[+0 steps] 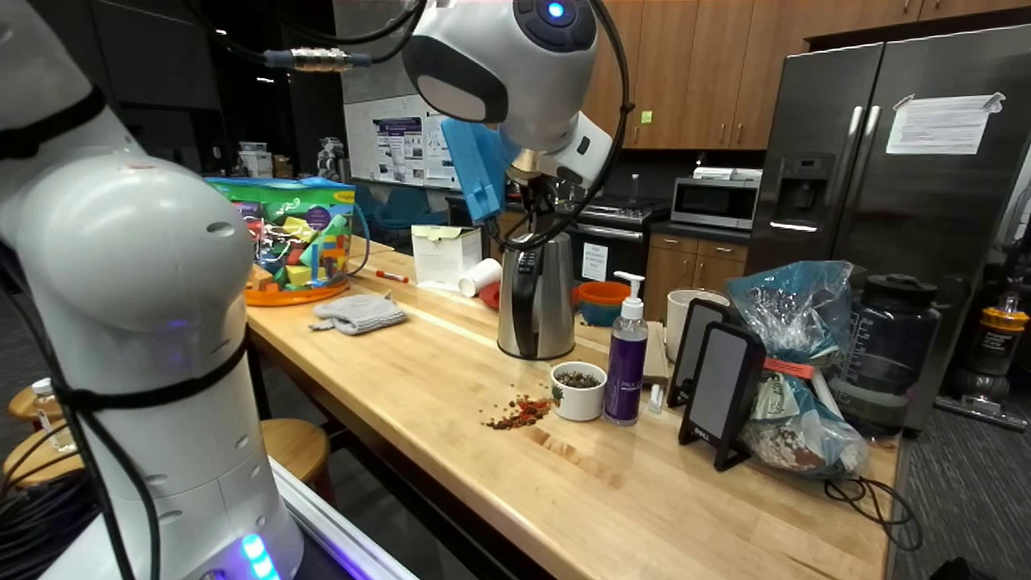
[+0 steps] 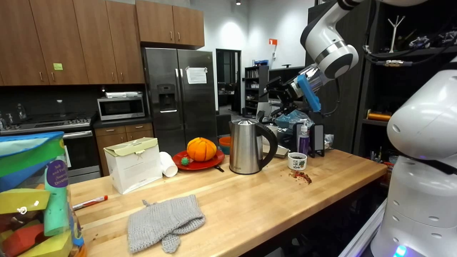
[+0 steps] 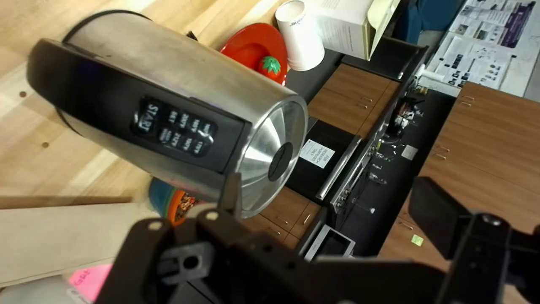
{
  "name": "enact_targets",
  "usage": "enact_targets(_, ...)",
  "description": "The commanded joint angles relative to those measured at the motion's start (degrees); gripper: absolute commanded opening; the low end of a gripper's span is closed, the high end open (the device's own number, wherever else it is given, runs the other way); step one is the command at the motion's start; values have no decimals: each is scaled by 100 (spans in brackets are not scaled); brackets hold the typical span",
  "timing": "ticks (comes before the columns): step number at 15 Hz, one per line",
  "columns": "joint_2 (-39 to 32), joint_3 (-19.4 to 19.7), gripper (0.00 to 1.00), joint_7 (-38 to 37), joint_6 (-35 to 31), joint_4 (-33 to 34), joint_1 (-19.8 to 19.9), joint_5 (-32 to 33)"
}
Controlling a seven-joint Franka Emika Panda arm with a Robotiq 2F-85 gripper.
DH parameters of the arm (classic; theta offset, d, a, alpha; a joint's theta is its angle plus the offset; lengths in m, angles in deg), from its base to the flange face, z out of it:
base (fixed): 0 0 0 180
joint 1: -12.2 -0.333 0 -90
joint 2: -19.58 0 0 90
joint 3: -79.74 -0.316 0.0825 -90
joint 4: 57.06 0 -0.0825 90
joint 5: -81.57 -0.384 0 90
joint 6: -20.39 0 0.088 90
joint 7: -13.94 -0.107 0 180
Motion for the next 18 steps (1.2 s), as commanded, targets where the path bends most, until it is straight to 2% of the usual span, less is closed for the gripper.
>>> enact_targets(1,148,-263,100,-496,8,-110,399,450)
enact_targets(6,358,-478,100,-1484,-90,-196,552,1278)
enact_targets(9,373,-406,100,-1820,130,-193,481,1574)
enact_targets(18,20,-307,100,-1881,703,-293,352,1535)
